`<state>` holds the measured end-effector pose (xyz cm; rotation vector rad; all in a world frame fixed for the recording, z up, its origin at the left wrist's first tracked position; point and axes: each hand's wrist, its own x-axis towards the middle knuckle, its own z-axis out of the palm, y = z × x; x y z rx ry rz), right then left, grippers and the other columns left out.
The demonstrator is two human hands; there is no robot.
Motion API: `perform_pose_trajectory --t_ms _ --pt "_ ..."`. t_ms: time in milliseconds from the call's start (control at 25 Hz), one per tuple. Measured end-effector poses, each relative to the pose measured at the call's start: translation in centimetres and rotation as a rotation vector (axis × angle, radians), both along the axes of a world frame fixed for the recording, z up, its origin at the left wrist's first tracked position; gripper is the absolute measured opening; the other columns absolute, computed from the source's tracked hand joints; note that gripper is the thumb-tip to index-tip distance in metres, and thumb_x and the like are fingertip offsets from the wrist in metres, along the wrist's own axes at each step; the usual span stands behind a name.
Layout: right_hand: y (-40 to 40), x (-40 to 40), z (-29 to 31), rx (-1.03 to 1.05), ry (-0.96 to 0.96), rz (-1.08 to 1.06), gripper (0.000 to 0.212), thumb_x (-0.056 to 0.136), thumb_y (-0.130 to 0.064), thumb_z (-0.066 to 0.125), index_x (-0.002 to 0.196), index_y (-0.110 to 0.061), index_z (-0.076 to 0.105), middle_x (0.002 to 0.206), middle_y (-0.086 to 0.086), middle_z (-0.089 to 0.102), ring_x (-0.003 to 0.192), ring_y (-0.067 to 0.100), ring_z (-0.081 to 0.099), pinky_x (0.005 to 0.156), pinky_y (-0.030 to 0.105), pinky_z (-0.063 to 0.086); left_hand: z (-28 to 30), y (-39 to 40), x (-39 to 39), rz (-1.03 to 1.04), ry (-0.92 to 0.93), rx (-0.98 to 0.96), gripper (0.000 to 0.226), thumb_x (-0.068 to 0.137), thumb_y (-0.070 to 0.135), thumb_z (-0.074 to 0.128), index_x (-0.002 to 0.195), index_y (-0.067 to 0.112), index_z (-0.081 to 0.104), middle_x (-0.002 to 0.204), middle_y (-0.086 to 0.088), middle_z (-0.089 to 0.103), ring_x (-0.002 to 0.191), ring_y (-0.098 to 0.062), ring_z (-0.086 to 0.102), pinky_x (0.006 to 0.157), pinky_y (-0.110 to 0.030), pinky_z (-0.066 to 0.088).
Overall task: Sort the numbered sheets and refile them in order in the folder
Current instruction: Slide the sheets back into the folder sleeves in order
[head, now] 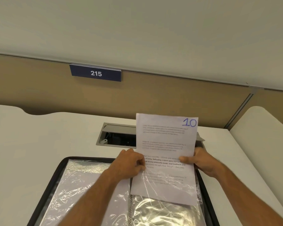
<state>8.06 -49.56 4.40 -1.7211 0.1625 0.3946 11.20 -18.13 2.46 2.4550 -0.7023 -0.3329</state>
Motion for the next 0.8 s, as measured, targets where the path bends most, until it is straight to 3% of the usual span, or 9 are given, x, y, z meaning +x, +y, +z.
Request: perform_pose_trajectory --t_ms 80,280,440,600,800 --pt "0.7 -0.1 0.0 -0.033 0.039 0.026 0.069 0.059 -0.030 0.093 0.120 -0.010 0.068 0.114 0.011 0.074 0.105 0.031 0.072 0.094 0.052 0.056 0.1 -0.3 -0.3 0.015 0.023 -0.004 0.015 0.092 0.037 0.069 0.104 0.028 0.069 0.119 0.011 0.064 0.096 -0.008 0.056 0.099 -0.031 0.051" --pt "1.6 -0.1 -0.4 -0.067 0.032 -0.116 0.028 0.091 -0.016 0.071 0.117 -0.006 0.070 0.109 0.009 0.076 0.099 0.030 0.074 0.096 0.054 0.055 -0.1 -0.7 -0.6 0.062 0.022 -0.020 0.017 0.092 0.039 0.069 0.105 0.028 0.070 0.115 0.009 0.066 0.092 -0.008 0.056 0.093 -0.025 0.049" --pt "0.8 -0.4 -0.2 -0.216 0.203 0.123 0.037 0.085 -0.013 0.077 0.120 -0.014 0.068 0.113 0.005 0.075 0.104 0.027 0.072 0.098 0.051 0.055 0.1 -1.0 -0.9 0.071 -0.040 -0.017 0.016 0.095 0.037 0.065 0.104 0.025 0.070 0.103 0.012 0.064 0.094 -0.006 0.053 0.099 -0.034 0.046" --pt "1.7 -0.2 -0.3 -0.119 0.122 -0.124 0.023 0.095 -0.020 0.067 0.116 -0.011 0.070 0.107 0.006 0.077 0.098 0.028 0.074 0.098 0.052 0.054 0.1 -1.1 -1.0 0.089 -0.042 -0.011 0.016 0.096 0.037 0.063 0.105 0.025 0.069 0.101 0.013 0.062 0.097 -0.008 0.053 0.102 -0.037 0.044" --pt "0.9 -0.2 -0.1 -0.428 0.294 0.097 0.026 0.087 -0.021 0.075 0.112 -0.017 0.069 0.100 -0.002 0.078 0.100 0.023 0.072 0.099 0.045 0.055 0.1 -1.3 -1.1 0.107 -0.042 0.029 0.021 0.098 0.038 0.059 0.114 0.027 0.068 0.118 0.007 0.066 0.099 -0.007 0.049 0.108 -0.035 0.041"
